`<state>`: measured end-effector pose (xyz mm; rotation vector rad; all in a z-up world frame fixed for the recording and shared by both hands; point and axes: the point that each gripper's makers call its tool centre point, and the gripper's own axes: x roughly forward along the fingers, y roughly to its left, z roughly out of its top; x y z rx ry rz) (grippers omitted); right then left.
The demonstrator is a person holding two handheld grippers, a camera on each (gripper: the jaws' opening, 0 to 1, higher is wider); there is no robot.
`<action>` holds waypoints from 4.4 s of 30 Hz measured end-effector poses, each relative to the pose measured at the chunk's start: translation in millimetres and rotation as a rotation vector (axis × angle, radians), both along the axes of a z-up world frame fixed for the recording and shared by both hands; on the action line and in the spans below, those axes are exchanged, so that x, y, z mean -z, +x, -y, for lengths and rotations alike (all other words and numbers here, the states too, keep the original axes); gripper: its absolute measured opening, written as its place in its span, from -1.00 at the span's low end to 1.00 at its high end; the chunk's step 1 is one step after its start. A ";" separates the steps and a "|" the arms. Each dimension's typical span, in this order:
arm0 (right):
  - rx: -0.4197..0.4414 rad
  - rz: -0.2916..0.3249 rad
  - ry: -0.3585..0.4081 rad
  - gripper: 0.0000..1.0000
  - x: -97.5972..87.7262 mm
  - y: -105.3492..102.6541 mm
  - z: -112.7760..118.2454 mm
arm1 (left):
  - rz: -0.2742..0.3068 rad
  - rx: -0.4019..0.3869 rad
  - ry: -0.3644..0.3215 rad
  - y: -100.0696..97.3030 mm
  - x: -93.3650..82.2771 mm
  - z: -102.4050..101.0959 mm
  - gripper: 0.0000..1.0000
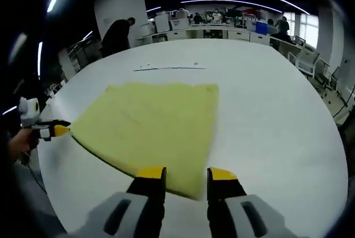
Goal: Fold the garment on the visible template until the final outline fits inside the template.
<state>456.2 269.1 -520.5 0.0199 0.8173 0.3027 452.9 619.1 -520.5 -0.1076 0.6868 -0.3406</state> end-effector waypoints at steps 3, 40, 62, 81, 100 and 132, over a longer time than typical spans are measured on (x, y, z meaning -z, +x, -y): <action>0.021 -0.017 -0.002 -0.61 1.7 -3.7 4.4 | -0.013 -0.005 -0.009 0.4 2.5 0.2 -0.50; 0.019 -0.067 0.016 -1.00 13.4 -22.1 5.2 | -0.105 0.035 0.023 -19.9 9.8 4.4 -1.00; 0.001 -0.110 0.063 -1.00 13.2 -68.0 -14.8 | -0.113 0.062 0.050 -70.4 11.4 -17.1 -1.00; -0.024 -0.103 0.034 -1.00 15.6 -74.4 -18.4 | -0.120 0.055 0.075 -77.4 15.5 -19.6 -1.00; -0.013 -0.102 -0.011 -0.75 16.3 -72.4 -10.9 | -0.105 0.011 0.083 -75.6 13.6 -30.2 -0.65; -0.162 0.084 0.020 0.72 -76.3 -90.2 -50.4 | 0.064 0.049 0.097 -83.9 -69.4 -35.8 0.76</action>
